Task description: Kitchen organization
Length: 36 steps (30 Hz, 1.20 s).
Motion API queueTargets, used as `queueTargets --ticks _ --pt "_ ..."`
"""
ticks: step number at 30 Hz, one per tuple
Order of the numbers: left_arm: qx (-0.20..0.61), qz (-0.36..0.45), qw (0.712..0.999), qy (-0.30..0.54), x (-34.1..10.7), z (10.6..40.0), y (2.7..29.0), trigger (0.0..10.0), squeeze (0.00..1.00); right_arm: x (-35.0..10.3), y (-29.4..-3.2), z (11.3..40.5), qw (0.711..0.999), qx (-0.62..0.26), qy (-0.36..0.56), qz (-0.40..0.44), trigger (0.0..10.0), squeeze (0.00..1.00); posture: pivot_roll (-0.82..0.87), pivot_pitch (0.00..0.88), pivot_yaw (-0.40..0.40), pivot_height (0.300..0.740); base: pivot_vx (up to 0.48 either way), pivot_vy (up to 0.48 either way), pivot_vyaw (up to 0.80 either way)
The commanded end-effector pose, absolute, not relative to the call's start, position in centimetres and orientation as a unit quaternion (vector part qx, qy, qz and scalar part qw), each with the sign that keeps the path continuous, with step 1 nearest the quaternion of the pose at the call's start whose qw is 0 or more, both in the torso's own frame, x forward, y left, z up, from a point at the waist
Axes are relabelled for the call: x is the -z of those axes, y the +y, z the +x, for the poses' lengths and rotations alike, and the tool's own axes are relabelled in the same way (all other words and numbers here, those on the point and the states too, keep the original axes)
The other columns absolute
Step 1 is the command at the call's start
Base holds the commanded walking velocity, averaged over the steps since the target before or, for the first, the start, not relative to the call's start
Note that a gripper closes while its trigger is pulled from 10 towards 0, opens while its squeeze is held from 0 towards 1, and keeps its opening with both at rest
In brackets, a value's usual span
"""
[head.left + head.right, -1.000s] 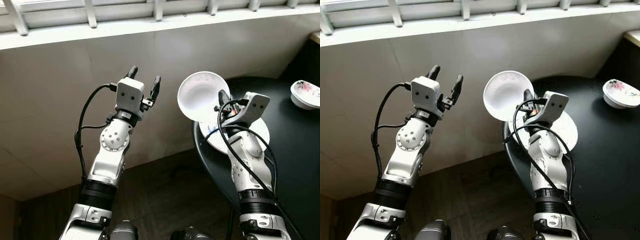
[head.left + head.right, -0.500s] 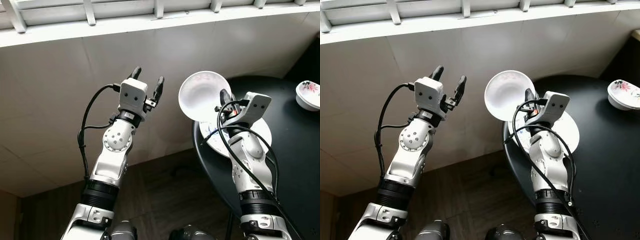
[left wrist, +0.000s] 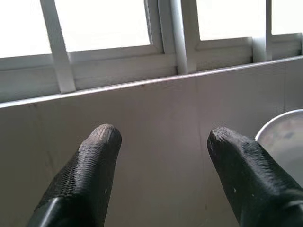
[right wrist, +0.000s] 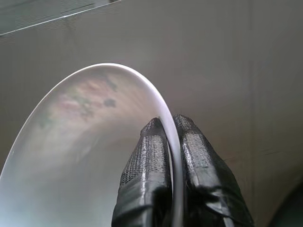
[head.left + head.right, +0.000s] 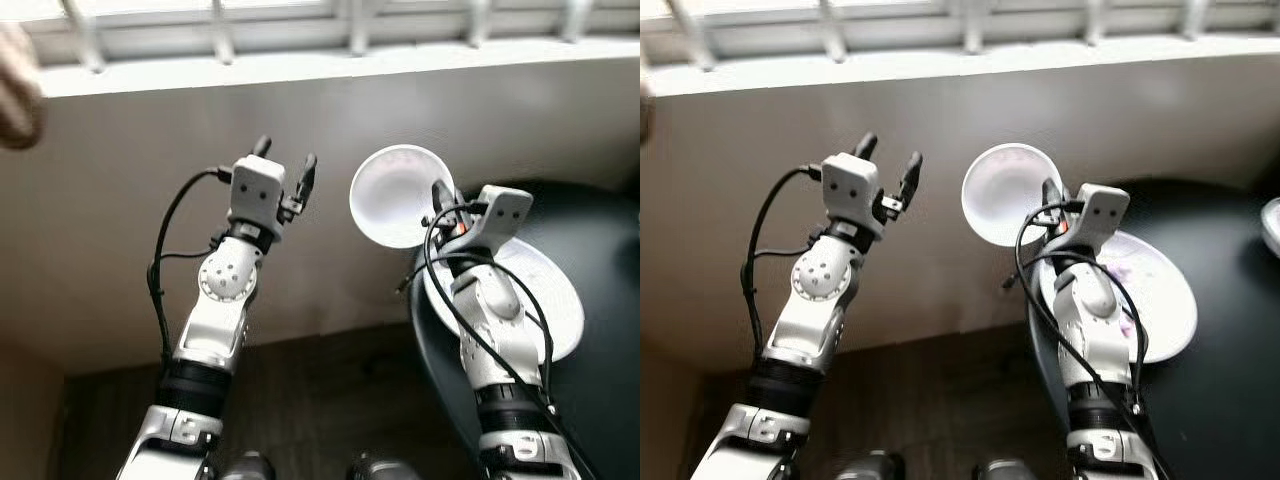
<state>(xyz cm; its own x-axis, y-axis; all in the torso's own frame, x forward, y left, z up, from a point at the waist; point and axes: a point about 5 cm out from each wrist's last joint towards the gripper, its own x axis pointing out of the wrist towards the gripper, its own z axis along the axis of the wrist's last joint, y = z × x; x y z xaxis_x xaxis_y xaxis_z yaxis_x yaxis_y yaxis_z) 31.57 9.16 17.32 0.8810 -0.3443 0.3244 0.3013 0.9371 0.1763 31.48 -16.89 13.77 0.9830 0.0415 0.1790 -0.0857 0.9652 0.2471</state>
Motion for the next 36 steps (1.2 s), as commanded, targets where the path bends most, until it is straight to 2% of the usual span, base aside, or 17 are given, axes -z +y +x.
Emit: queueTargets --ticks 1,8,20,36 --pt "0.168 0.066 0.965 -0.189 -17.71 31.53 9.21 10.0 0.00 -14.44 -16.59 31.58 0.986 -0.037 -0.102 0.124 0.0 0.00 0.00 0.000 -0.077 0.740 0.000 0.240 0.79" --pt "0.165 0.065 0.966 -0.187 -17.75 31.58 9.34 10.0 0.00 -14.41 -16.59 31.59 0.987 -0.036 -0.102 0.122 0.0 0.00 0.00 0.000 -0.078 0.740 0.000 0.000 0.79" --pt "0.165 0.063 0.966 -0.189 -17.91 31.77 9.37 10.0 0.00 -14.47 -16.72 31.72 0.987 -0.033 -0.103 0.119 0.0 0.00 0.00 0.000 -0.078 0.740 0.000 0.446 0.79" --pt "0.165 0.066 0.963 -0.201 -18.16 31.71 9.43 10.0 0.00 -14.44 -16.79 31.77 0.988 -0.028 -0.103 0.115 0.0 0.00 0.00 0.000 -0.077 0.740 0.000 0.000 0.79"
